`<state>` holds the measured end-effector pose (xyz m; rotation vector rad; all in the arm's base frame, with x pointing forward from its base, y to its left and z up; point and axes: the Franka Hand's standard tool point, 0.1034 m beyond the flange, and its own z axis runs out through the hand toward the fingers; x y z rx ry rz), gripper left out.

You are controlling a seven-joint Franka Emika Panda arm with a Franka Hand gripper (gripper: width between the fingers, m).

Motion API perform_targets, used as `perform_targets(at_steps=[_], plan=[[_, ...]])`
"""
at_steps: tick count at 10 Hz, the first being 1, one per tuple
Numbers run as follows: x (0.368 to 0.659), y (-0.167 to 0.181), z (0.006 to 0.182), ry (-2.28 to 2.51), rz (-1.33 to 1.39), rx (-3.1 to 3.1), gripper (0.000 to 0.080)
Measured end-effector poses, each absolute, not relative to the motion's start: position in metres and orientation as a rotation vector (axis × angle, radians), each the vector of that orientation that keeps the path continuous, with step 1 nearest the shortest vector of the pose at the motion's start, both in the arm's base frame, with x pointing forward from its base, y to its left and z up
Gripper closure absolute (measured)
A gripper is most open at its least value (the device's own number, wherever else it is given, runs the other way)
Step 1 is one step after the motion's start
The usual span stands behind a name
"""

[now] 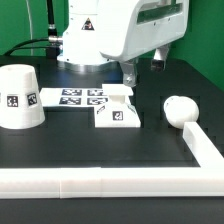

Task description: Assemble lamp

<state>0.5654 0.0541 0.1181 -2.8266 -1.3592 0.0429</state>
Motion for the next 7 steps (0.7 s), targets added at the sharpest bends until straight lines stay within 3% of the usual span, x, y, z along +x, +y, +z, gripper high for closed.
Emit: perform_targets(at_steps=[5,7], plan=[[0.565,0.054,0.118,-1.359,0.044,-2.826,0.01],[0.528,0.045,0.117,-1.35,0.057,-2.835,0.01]])
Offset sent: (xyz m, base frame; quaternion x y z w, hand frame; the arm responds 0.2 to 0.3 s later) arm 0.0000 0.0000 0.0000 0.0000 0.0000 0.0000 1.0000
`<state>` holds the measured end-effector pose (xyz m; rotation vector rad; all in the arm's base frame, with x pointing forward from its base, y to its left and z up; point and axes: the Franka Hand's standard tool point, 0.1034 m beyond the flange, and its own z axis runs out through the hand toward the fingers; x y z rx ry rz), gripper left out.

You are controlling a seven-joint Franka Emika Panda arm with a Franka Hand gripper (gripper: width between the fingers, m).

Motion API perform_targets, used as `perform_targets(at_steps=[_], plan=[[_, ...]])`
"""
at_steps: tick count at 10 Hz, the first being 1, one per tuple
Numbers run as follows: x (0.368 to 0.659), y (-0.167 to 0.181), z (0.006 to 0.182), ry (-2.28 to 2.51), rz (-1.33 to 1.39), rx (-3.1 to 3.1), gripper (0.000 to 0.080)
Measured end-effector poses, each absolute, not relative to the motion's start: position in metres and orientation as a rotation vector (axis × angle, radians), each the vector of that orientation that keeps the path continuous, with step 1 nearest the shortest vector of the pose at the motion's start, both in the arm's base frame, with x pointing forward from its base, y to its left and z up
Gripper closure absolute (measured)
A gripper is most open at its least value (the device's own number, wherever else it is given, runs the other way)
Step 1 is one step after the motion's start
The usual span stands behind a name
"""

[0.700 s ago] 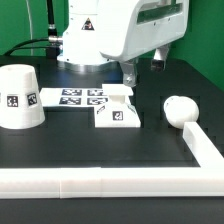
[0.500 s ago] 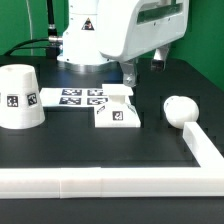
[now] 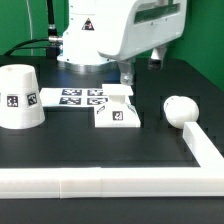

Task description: Assemble lamp

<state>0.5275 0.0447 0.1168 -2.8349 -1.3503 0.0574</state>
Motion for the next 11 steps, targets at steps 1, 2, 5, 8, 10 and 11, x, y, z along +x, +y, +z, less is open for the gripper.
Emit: perform_targets(at_steps=[1,2,5,8,10,11], plan=[[0.506,0.038,0.113,-1.343,0.046,-2.844,0.01],[0.482,0.03,0.105,-1.328,0.04,-2.853,0.01],[0.472,0.026,0.1,-1.289,0.06,-2.866,0.01],[0.472,0.027,0.099,-1.009,0.059,-2.975,0.01],[0.464,0.02,0.095,-0.735,0.075,-3.04,0.01],[0.461,0.018,0.092,-0.549,0.084,-3.066,0.01]])
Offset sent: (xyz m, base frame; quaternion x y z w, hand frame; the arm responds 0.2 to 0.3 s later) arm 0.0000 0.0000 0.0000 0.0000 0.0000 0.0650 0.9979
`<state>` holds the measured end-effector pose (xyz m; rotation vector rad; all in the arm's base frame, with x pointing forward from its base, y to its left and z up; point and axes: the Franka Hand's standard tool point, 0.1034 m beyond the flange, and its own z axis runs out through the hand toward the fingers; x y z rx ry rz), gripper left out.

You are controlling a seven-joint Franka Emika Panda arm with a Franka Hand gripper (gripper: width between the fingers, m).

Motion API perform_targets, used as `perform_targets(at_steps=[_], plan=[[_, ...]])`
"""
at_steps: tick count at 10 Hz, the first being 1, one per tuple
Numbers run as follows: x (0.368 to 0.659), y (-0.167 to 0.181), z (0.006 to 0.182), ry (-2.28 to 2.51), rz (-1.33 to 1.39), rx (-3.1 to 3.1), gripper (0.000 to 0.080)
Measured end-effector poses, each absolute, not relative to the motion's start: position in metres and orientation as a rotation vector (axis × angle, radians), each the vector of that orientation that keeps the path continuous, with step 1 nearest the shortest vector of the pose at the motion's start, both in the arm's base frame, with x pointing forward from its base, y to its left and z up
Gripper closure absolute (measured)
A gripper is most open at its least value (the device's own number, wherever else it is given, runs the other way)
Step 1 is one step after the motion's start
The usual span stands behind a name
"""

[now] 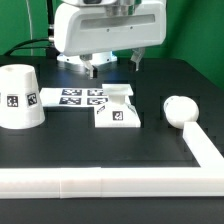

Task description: Assemble lamp

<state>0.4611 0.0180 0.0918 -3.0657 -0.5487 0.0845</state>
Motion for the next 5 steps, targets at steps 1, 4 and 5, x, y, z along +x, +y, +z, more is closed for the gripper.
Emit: perform_targets(at_steps=[1,4,5], plan=[[0.4606,0.0185,0.0907,-0.435,0.087,-3.073,0.01],[0.4605,0.0216,0.0908,-0.17,0.091,-3.095,0.01],[0.4605,0.022,0.0908,-0.107,0.092,-3.098,0.01]])
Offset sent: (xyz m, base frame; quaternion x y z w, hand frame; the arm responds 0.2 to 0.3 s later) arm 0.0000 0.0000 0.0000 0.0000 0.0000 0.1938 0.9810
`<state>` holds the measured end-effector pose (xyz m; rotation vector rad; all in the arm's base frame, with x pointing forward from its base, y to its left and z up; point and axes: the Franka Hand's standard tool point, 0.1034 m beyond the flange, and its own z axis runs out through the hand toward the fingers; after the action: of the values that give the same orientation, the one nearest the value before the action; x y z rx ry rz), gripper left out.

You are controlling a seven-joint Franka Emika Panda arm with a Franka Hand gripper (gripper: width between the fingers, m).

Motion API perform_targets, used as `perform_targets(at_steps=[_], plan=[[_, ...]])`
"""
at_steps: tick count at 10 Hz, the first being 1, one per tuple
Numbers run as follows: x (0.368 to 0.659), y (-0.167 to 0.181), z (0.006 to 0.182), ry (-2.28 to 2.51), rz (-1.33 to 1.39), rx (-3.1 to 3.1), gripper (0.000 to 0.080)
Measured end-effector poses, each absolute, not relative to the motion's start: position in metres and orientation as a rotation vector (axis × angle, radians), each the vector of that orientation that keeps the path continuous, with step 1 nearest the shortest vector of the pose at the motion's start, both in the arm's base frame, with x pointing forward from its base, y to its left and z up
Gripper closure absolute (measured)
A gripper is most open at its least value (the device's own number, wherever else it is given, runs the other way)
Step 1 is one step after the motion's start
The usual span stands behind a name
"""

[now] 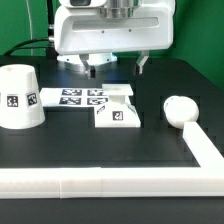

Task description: Assemble lamp

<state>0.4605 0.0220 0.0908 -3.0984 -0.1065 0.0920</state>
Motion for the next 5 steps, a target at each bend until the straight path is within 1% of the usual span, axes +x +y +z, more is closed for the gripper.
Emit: perform_targets(at_steps=[2,5], plan=[[0.46,0.024,0.089,0.043,0.092,-3.097,0.01],[0.454,0.028,0.073,0.039,0.091,-3.098,0.01]])
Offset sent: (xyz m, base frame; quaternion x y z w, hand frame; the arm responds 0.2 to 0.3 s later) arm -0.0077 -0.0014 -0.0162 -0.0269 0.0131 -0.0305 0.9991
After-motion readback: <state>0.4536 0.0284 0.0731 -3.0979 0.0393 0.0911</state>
